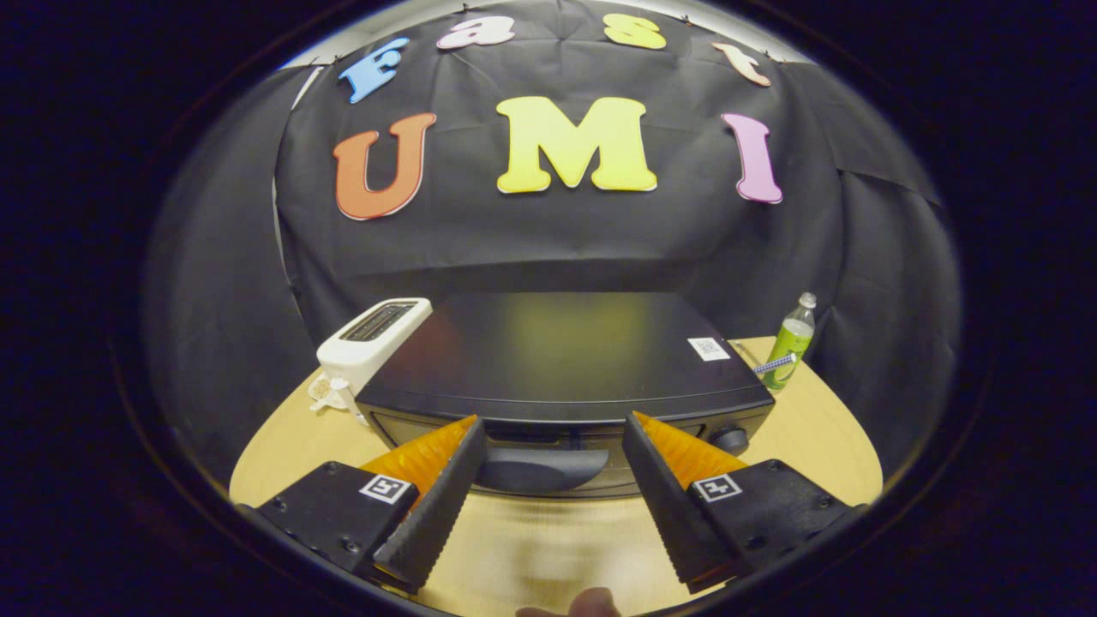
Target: Open the toaster oven, put the food inside, and close the toaster oven door.
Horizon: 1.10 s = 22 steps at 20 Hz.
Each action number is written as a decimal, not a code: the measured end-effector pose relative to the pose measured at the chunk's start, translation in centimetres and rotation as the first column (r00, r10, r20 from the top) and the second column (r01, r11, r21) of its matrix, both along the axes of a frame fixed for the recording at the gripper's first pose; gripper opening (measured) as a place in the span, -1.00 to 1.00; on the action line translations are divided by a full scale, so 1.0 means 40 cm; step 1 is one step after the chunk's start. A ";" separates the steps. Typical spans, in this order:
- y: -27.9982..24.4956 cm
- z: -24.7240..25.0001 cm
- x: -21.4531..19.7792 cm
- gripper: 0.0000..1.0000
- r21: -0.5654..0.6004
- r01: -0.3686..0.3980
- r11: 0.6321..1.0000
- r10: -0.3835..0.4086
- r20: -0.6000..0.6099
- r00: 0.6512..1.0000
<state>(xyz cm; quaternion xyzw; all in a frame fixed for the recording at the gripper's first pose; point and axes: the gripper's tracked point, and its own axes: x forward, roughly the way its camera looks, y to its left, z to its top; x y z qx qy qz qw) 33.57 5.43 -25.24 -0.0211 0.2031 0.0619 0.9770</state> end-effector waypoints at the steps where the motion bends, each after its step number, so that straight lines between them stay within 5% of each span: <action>1: 0.003 -0.009 0.008 1.00 -0.007 0.000 1.000 0.000 -0.004 1.000; 8: 0.005 -0.020 0.000 1.00 -0.024 0.015 1.000 -0.014 0.017 1.000; 22: -0.018 -0.179 -0.240 1.00 -0.111 -0.030 0.993 0.019 -0.101 0.995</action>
